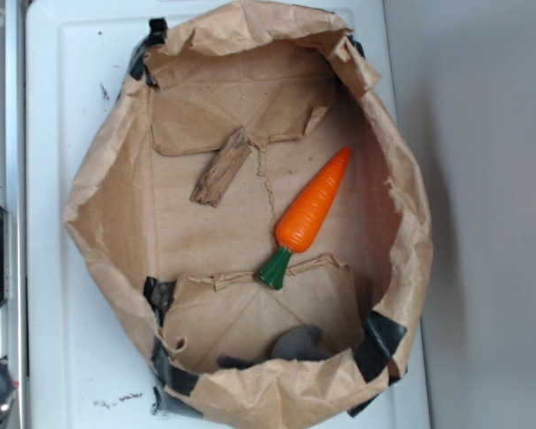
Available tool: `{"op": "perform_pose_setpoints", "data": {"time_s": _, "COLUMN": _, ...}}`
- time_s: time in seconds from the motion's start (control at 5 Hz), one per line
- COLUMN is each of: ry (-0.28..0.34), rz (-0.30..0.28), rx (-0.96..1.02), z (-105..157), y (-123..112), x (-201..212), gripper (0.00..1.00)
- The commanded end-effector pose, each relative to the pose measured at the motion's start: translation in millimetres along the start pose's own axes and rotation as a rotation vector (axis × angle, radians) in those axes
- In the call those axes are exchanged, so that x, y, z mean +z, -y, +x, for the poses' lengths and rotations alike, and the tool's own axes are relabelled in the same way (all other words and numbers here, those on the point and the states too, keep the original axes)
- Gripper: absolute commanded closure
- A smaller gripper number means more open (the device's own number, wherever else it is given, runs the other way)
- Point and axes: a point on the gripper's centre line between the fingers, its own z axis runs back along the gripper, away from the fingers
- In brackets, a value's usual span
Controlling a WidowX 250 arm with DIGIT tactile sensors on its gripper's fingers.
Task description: Grab the wood chip.
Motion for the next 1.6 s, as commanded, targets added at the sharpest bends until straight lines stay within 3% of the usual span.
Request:
{"op": "perform_pose_setpoints", "data": {"time_s": 0.0, "ry": 0.0, "rz": 0.0, "rx": 0.0, "z": 0, "y": 0, "x": 0, "gripper": 0.0}}
{"op": "perform_pose_setpoints", "data": {"time_s": 0.4, "ry": 0.095, "rz": 0.043, "rx": 0.215, "z": 96, "y": 15, "x": -37, "gripper": 0.0}}
{"op": "perform_pose_setpoints", "data": {"time_s": 1.0, "ry": 0.095, "rz": 0.043, "rx": 0.215, "z": 96, "y": 15, "x": -37, "gripper": 0.0}}
{"op": "perform_pose_setpoints", "data": {"time_s": 1.2, "ry": 0.101, "rz": 0.062, "rx": 0.244, "z": 110, "y": -13, "x": -87, "gripper": 0.0}}
{"op": "perform_pose_setpoints", "data": {"time_s": 1.4, "ry": 0.097, "rz": 0.163, "rx": 0.238, "z": 123, "y": -21, "x": -137, "gripper": 0.0}}
